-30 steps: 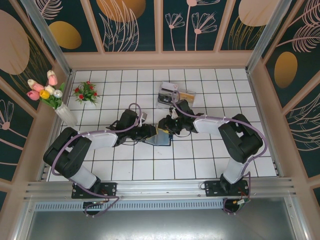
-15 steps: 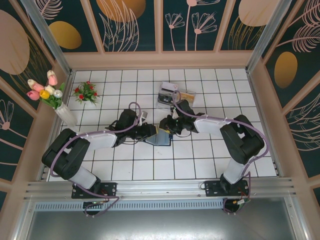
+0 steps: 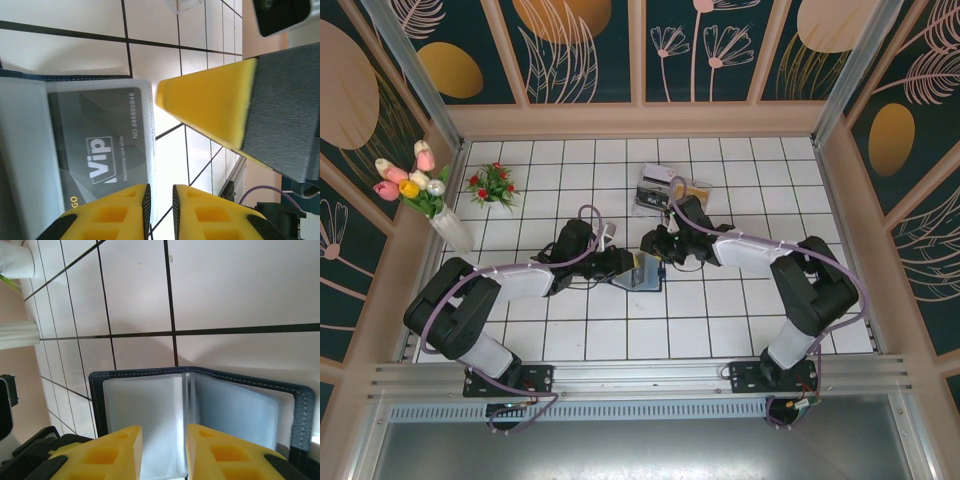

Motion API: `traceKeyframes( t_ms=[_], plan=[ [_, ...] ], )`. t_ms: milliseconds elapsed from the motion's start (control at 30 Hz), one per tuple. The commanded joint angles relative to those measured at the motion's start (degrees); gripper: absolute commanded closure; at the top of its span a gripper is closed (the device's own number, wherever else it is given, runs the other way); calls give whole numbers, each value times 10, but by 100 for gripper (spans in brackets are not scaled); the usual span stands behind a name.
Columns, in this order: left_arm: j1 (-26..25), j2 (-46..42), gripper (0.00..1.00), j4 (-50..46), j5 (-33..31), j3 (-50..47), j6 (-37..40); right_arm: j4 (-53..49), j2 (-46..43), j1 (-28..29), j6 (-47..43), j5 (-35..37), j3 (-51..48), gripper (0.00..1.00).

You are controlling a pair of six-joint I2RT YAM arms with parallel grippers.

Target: Take the credit cards out of the card holder

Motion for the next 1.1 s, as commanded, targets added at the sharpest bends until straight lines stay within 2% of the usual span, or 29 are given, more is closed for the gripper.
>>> traceKeyframes(
  t_ms=[0, 167, 467, 633, 867, 1067],
  plan=[
    [-2, 5, 77, -40, -32, 17, 9, -23, -32, -2, -10, 44, 0, 69],
    [-3, 7, 76, -96, -67, 34, 16, -38, -34, 7, -23, 61, 11, 69],
    [-9, 8, 70, -198, -128, 80, 39, -44, 14, 27, -19, 35, 30, 73],
    [-11, 13, 72, -242, -160, 100, 49, -65, 32, 28, -13, 46, 33, 75],
    [-29, 3, 72, -256, -160, 133, 43, -68, 39, 29, -9, 44, 29, 76],
    [-67, 21, 78, -317, -228, 174, 35, -79, 30, 28, 2, 60, 26, 81]
  ],
)
